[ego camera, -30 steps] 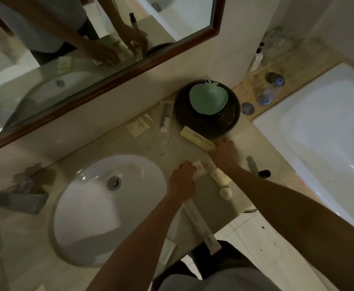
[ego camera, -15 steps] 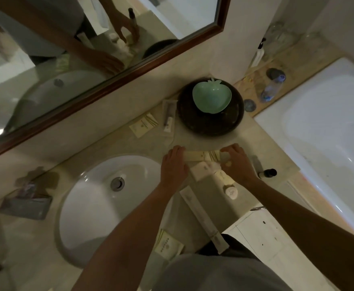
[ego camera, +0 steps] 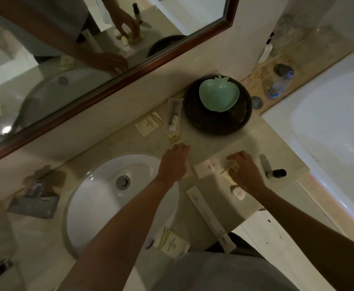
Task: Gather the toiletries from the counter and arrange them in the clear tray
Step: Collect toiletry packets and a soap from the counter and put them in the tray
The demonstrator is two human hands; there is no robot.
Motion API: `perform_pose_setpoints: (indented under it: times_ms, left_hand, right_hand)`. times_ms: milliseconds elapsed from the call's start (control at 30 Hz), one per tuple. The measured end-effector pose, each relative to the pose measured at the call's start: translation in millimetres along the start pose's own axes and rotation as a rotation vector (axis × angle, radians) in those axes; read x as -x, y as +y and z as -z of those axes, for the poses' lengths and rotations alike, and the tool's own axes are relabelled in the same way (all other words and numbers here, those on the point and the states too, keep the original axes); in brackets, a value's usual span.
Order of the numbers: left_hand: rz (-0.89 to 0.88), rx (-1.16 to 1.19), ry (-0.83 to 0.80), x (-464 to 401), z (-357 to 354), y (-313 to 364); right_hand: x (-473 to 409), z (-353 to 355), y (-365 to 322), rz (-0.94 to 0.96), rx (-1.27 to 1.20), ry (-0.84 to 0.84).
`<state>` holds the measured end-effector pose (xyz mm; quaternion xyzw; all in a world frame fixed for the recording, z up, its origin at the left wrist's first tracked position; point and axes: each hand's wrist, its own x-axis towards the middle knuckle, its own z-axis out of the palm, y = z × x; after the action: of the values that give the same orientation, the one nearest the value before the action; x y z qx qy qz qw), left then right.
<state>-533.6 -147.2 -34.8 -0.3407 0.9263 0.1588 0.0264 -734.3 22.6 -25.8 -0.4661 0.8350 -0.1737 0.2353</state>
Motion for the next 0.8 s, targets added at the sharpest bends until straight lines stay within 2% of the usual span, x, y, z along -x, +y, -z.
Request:
perform_pose_setpoints:
  times_ms: [67, 167, 300, 467, 633, 800]
  left_hand:
    - [-0.082, -0.124, -0.09, -7.8, 3.2, -7.9]
    - [-0.068, -0.189, -0.171, -15.7, 7.7, -6.0]
    - [-0.052, -0.217, -0.078, -16.1, 5.4, -1.8]
    - [-0.033, -0.167, 0.019, -15.3, -7.1, -16.9]
    - [0.027, -0.145, 0.028, -24.5, -18.6, -20.0]
    - [0.092, -0.082, -0.019, -28.3, -11.1, -12.9]
  right_hand:
    - [-2.4, -1.0, -4.2, 0.018, 0.002, -0.013]
    - [-12.3, -1.0, -14.3, 0.084, 0.009, -0.012]
    - [-67.9, 1.5, -48.3, 0.242, 0.137, -0.064]
    - [-176.1, -4.1, -130.6, 0.526, 0.522, -0.067]
    - [-248.0, -37.0, -168.0, 0.701, 0.811, -0.346]
    - [-254.4, -40.7, -171.6, 0.797, 0.889, -0.266]
